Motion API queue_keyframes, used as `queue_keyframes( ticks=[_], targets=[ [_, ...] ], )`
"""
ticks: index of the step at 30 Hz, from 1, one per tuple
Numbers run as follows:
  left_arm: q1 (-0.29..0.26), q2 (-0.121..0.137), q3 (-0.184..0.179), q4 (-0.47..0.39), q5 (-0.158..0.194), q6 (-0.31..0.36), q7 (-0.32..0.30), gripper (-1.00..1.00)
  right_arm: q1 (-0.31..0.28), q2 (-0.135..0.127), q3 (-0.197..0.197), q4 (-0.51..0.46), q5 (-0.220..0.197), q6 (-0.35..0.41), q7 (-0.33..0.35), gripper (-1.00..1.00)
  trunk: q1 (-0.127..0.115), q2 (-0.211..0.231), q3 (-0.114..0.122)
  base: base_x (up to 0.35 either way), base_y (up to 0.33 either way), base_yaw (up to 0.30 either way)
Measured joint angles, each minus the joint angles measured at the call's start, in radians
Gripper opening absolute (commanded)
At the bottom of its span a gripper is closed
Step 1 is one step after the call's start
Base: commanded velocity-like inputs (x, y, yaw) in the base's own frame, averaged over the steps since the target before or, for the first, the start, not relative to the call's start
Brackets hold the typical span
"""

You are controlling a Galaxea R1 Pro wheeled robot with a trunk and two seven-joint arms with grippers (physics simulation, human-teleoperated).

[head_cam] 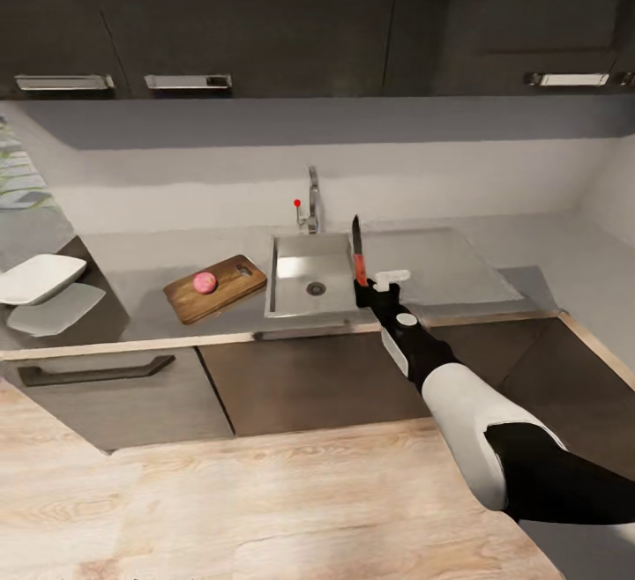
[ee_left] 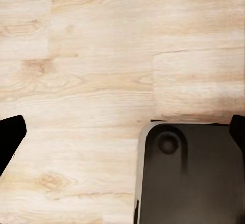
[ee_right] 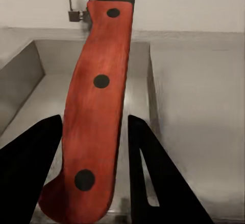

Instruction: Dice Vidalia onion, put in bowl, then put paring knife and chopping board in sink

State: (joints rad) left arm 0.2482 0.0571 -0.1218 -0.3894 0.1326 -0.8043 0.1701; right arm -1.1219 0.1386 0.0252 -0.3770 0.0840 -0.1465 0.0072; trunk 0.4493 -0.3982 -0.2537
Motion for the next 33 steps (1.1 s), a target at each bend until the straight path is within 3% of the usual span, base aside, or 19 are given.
queue_keyframes(
  ticks=[5, 8, 14, 21, 25, 29, 33],
  targets=[
    [0.0, -0.001, 0.0, 0.002, 0.0, 0.0, -0.001, 1.0, 0.0, 0.018, -0.002, -0.025, 0.124, 0.066, -0.096, -1.0, 0.0, 0.0, 0.007, 0.0, 0.3, 0.166],
    [0.0, -0.002, 0.0, 0.002, 0.0, 0.0, -0.002, 1.0, 0.0, 0.029, -0.002, -0.026, 0.149, 0.071, -0.11, -1.0, 0.0, 0.0, 0.011, 0.0, 0.301, 0.166],
    [0.0, -0.003, 0.0, 0.002, 0.0, 0.0, -0.002, 1.0, 0.0, 0.033, -0.002, -0.027, 0.157, 0.074, -0.121, -1.0, 0.0, 0.0, 0.019, 0.0, 0.301, 0.162],
    [0.0, -0.003, 0.0, 0.003, 0.0, 0.0, -0.002, 1.0, 0.0, 0.034, 0.007, -0.027, 0.159, 0.074, -0.188, -1.0, 0.0, 0.0, 0.028, 0.0, 0.301, 0.147],
    [0.0, -0.003, 0.0, 0.005, 0.0, 0.0, -0.002, 1.0, 0.0, 0.035, 0.045, -0.027, 0.159, 0.08, -0.229, -1.0, 0.0, 0.0, 0.034, 0.0, 0.266, 0.143],
    [0.0, -0.003, 0.0, 0.009, 0.0, 0.0, -0.002, 1.0, 0.0, 0.036, 0.126, -0.027, 0.161, 0.094, -0.333, -1.0, 0.0, 0.0, 0.039, 0.0, 0.073, 0.142],
    [0.0, -0.003, 0.0, 0.01, 0.0, 0.0, -0.002, 1.0, 0.0, 0.036, 0.168, -0.027, 0.162, 0.128, -0.374, -1.0, 0.0, 0.0, 0.044, 0.0, 0.009, 0.142]
  ],
)
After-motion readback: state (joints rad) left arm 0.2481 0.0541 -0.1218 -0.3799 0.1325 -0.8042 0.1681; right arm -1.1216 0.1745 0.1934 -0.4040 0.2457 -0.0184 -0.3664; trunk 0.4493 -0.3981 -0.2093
